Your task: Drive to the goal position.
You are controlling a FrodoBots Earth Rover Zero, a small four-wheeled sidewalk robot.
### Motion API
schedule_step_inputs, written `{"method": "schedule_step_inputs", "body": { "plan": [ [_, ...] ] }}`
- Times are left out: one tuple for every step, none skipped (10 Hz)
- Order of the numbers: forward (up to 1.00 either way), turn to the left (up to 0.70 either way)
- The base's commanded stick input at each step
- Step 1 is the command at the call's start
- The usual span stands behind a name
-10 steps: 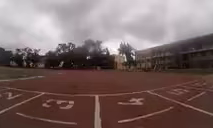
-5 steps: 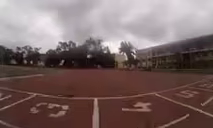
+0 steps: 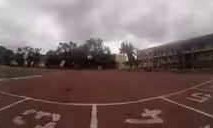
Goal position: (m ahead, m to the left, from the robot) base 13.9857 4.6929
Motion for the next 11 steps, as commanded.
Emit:
{"method": "schedule_step_inputs", "body": {
  "plan": [
    [0.70, 0.00],
    [0.70, 0.00],
    [0.70, 0.00],
    [0.70, 0.00],
    [0.70, 0.00],
    [0.70, 0.00],
    [0.70, 0.00],
    [0.70, 0.00],
    [0.70, 0.00],
    [0.70, 0.00],
    [0.70, 0.00]
  ]
}}
